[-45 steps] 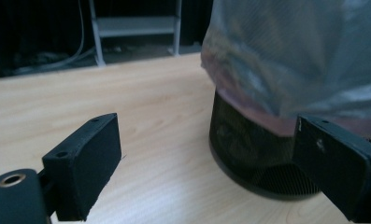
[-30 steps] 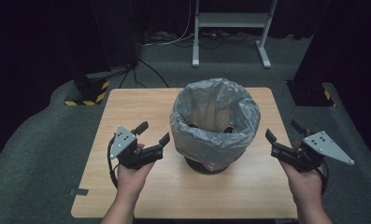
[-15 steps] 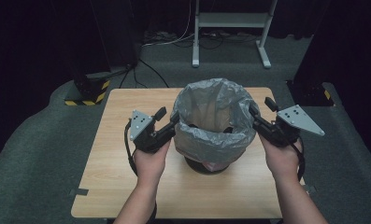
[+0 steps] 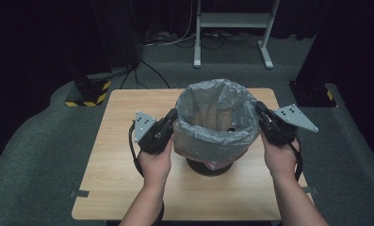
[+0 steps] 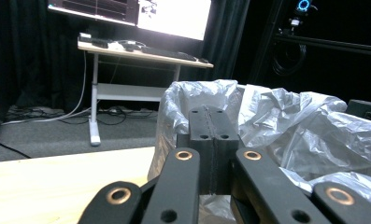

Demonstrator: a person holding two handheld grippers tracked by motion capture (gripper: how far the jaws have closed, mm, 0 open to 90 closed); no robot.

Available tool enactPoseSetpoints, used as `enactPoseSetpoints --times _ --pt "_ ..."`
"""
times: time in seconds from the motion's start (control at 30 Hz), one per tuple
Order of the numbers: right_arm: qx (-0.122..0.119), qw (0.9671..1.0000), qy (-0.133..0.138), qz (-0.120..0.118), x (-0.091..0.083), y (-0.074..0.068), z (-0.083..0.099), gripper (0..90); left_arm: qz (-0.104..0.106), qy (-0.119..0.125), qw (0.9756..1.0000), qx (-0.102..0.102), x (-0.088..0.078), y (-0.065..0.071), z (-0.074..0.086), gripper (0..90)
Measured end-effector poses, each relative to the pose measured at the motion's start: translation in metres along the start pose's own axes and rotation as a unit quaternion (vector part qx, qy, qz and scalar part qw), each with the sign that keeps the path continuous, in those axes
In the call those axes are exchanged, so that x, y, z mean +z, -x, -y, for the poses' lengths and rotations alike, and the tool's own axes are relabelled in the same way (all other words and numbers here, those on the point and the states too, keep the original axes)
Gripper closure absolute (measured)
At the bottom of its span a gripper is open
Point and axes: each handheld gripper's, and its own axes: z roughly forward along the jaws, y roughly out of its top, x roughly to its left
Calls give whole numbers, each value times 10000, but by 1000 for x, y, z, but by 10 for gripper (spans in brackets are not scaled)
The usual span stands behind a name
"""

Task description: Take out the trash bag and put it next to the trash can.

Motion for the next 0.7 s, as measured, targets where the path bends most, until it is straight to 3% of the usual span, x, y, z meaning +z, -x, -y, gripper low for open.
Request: enactPoseSetpoints --times 0.17,0.43,0.53,0.7 --pt "-1 9997 256 55 -10 0 -4 895 56 124 9999 -34 -1 -1 -5 900" --pt "130 9980 617 59 -23 2 -20 895 220 455 9985 202 -3 10 -35 900" --pt "114 9960 883 84 -34 1 -35 895 327 625 9971 273 -9 15 -48 900" --pt "41 9933 1151 137 -48 -10 -44 893 421 621 9966 335 -15 18 -42 900"
